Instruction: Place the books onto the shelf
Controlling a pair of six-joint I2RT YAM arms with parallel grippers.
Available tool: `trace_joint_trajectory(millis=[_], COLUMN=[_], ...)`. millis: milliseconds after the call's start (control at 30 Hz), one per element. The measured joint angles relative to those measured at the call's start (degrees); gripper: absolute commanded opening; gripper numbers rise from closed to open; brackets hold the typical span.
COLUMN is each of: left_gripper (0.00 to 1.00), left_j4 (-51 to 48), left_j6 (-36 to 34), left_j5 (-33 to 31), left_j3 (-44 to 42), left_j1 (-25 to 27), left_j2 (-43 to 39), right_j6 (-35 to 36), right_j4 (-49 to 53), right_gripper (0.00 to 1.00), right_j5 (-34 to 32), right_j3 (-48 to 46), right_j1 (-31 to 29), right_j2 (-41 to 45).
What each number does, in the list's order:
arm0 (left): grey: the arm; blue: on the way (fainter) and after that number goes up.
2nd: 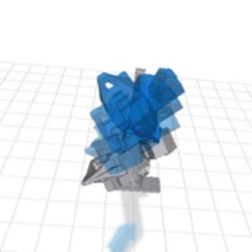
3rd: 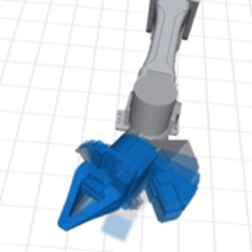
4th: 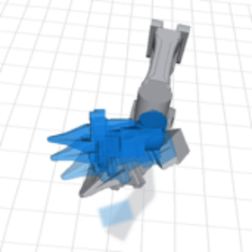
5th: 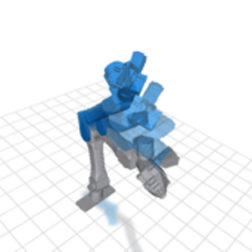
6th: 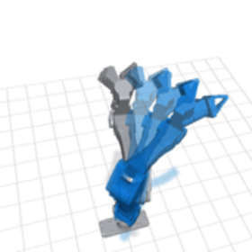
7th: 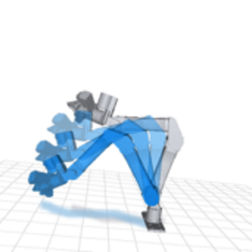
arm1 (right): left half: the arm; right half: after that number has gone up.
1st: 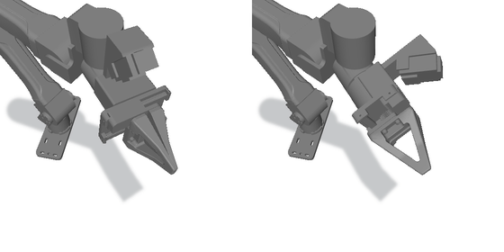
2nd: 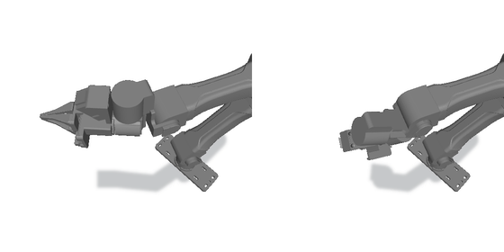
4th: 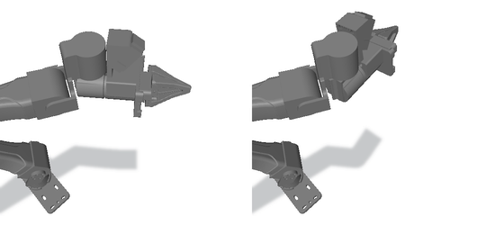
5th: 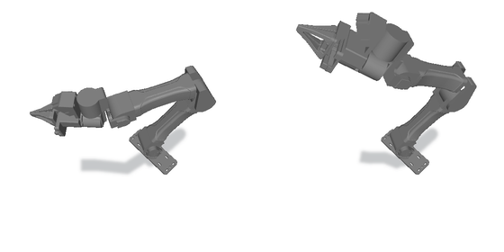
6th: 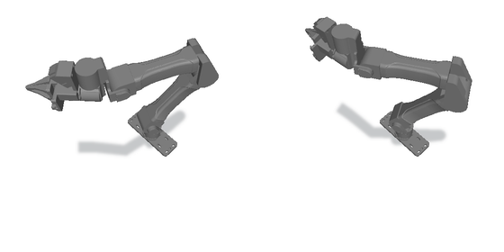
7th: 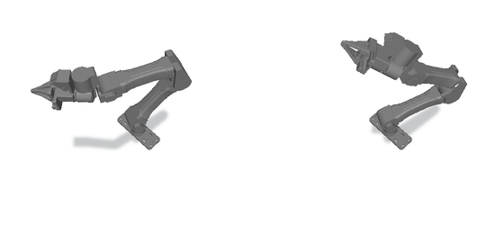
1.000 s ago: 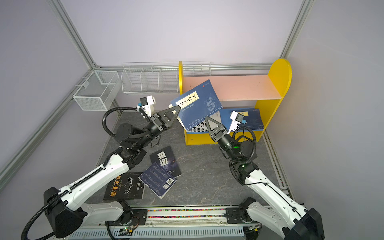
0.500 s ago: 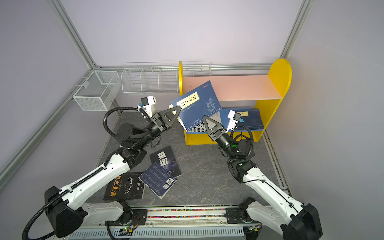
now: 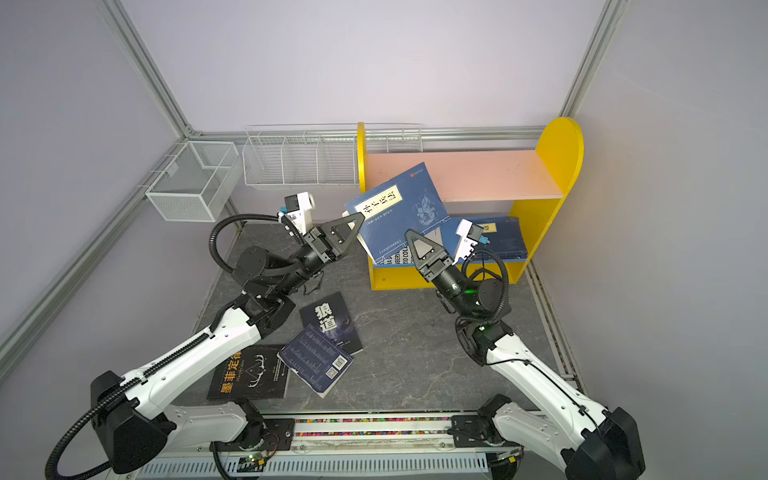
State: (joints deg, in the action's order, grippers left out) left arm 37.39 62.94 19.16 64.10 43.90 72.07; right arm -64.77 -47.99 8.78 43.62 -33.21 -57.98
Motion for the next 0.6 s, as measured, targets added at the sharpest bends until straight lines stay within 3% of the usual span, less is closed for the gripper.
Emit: trace_joint_trajectory(millis=[167, 533, 600], left_gripper=[0.0, 0.0, 0.11], left_j4=[-0.02, 0.02, 0.0], left_j6=[-0.02, 0.0, 0.0], left_j5=[-0.09, -0.24, -0.26], left_j3=[0.0, 0.0, 0.0], left_j1=[0.0, 0.0, 0.0], left_j2=[0.0, 0.26, 0.44], right_j6=[-0.2, -1.22, -1.64], right_j4=[0.72, 0.85, 0.72], right_gripper=[0.34, 0.19, 0.16], right_j5=[-0.37, -0.79, -1.31], right_j3=[-0.57, -0.94, -1.18], right_j1=[0.0, 0.0, 0.02], right_j2=[1.86, 2.54, 2.58])
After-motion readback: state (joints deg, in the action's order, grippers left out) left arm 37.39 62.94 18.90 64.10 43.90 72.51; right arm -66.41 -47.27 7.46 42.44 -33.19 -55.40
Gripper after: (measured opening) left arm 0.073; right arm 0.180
